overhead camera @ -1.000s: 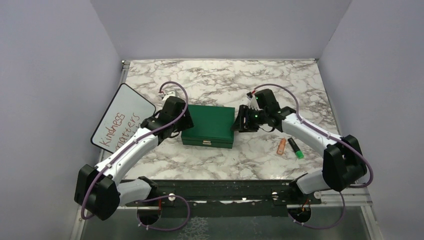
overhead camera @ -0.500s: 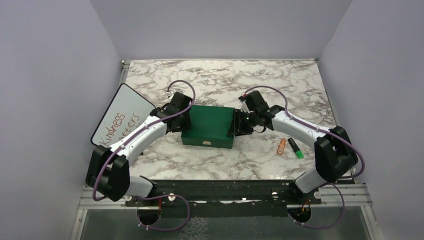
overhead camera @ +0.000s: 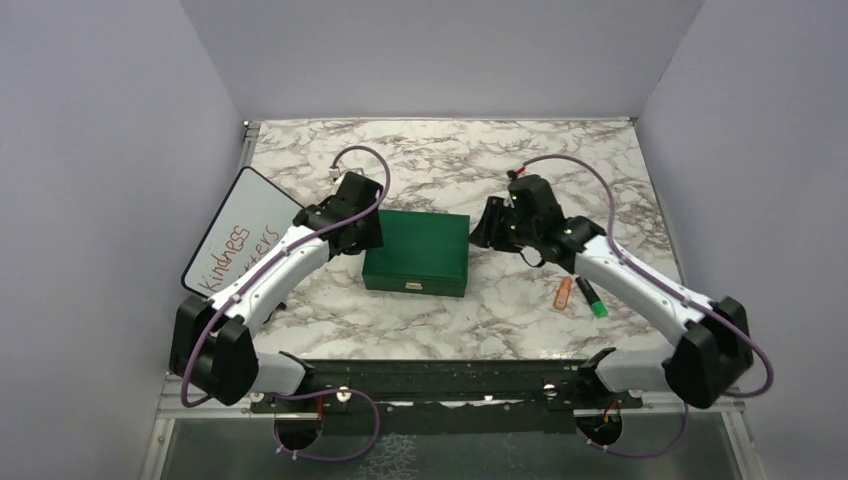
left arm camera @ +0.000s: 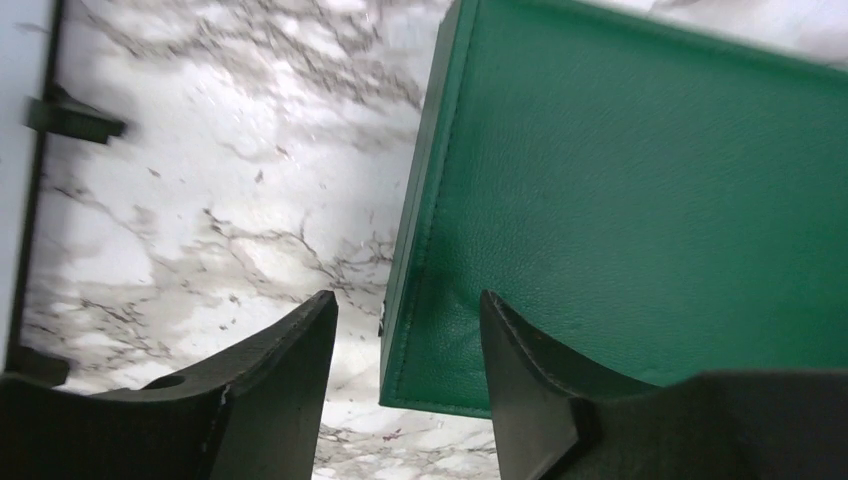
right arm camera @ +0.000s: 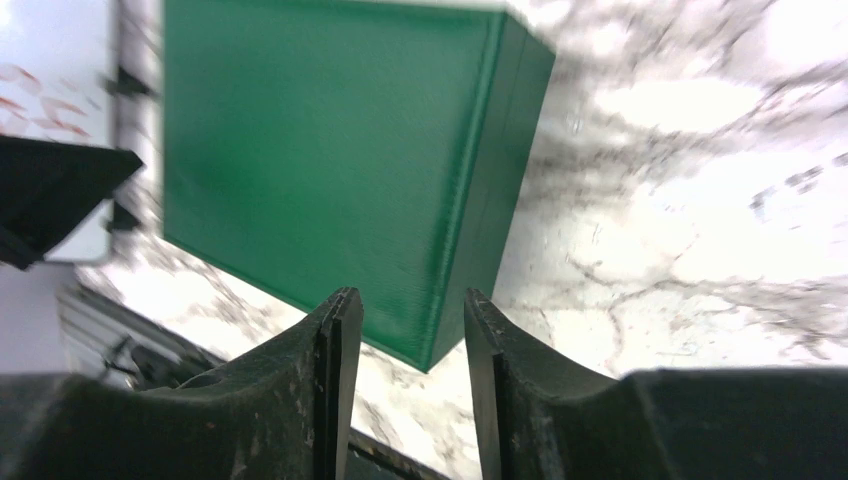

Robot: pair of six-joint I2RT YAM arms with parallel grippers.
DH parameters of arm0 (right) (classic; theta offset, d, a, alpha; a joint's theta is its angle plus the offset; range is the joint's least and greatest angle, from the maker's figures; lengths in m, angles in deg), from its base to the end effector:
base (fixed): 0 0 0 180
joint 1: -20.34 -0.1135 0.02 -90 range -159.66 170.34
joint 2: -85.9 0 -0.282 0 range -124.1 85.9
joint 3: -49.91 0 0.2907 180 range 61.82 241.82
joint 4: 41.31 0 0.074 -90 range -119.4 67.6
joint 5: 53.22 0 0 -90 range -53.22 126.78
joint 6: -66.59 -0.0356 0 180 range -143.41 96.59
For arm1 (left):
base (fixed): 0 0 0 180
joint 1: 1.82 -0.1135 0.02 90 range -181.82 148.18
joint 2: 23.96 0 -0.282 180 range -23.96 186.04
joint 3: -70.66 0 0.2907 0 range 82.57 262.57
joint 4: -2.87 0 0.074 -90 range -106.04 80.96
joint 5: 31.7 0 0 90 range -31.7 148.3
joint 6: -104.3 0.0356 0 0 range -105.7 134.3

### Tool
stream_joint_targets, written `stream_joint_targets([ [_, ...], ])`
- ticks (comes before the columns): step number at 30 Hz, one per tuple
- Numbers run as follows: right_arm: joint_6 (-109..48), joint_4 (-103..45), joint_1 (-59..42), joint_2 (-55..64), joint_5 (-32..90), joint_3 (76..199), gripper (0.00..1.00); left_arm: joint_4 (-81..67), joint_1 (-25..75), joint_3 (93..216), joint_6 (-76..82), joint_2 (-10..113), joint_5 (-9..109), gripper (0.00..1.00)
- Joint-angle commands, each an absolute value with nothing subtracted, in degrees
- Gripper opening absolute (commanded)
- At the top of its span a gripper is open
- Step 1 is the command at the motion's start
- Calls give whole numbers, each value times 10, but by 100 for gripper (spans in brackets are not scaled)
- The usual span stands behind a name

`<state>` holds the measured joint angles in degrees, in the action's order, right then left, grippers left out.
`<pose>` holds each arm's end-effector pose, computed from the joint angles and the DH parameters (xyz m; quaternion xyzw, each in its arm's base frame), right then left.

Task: Organize the mixed jewelry

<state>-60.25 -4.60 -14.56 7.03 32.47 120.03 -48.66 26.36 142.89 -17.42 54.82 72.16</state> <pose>0.2689 0.1908 0.2679 0.0014 0.9249 0.2501 0.2865 0.2785 -0.1395 0.2648 -0.0626 0.9529 -0.0358 0.2944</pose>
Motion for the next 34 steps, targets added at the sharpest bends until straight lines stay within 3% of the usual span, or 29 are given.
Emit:
stream_joint_targets([
  [1, -615, -92, -145, 193, 440, 1179, 49, -483, 261, 1477, -146, 458, 783, 63],
  [7, -554, -1, -145, 322, 536, 1182, 60, -482, 261, 1489, -109, 341, 798, 98],
  [11, -522, 66, -145, 404, 600, 1215, 79, -487, 261, 1503, -95, 277, 801, 99],
  [18, -499, 71, -145, 524, 694, 1225, 97, -492, 261, 1508, -80, 170, 822, 99],
  [34, -490, 110, -145, 557, 755, 1278, 100, -531, 261, 1549, -94, 84, 851, 99],
])
